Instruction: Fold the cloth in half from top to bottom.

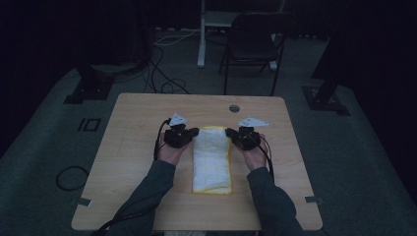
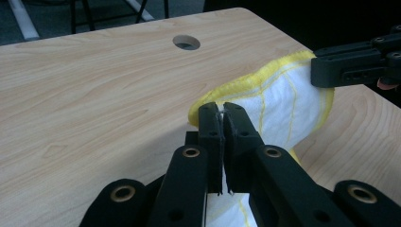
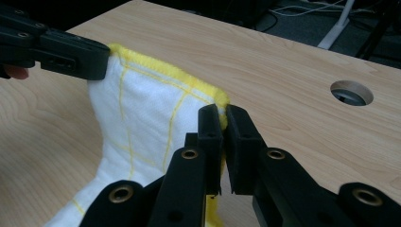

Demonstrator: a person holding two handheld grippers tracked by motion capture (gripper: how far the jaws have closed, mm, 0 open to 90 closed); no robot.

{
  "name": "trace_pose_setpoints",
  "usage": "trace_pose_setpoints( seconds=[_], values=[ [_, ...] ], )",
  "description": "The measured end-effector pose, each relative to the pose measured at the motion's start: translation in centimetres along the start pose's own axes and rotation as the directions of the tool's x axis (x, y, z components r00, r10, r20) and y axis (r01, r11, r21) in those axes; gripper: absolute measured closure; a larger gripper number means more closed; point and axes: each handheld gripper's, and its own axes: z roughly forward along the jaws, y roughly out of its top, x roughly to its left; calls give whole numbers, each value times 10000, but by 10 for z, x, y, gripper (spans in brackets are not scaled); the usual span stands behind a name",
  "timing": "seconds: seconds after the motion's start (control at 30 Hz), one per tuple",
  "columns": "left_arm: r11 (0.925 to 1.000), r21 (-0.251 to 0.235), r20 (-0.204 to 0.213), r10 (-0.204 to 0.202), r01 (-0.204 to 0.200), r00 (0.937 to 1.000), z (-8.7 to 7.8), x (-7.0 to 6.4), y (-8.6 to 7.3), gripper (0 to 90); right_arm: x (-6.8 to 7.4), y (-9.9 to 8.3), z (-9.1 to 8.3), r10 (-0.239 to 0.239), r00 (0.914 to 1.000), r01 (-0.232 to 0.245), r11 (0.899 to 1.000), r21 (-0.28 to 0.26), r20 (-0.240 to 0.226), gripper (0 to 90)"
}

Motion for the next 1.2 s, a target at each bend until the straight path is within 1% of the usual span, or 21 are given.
trace_pose_setpoints(
  seconds=[0.33, 0.4, 0.6, 0.97, 1.2],
  values=[
    [9998, -183, 137, -68, 70, 9999, -11, -6, -5, 875, 8, -5, -10, -104, 9998, 102, 9999, -110, -159, 856],
    [9997, -216, 184, -57, 61, 9998, -13, -6, -6, 875, 9, -7, -12, 8, 9996, -13, 9998, -173, -297, 857],
    [9996, -293, 287, 24, -16, 9996, -19, -11, -10, 875, 12, -12, -16, 111, 9991, -121, 9996, -240, -414, 856],
    [9992, -394, 443, 108, -91, 9990, -26, -17, -17, 874, 19, -20, -26, 137, 9982, -156, 9994, -321, -590, 856],
    [9990, -430, 526, 168, -145, 9985, -33, -22, -25, 873, 24, -26, -32, 173, 9971, -203, 9990, -400, -736, 856]
  ],
)
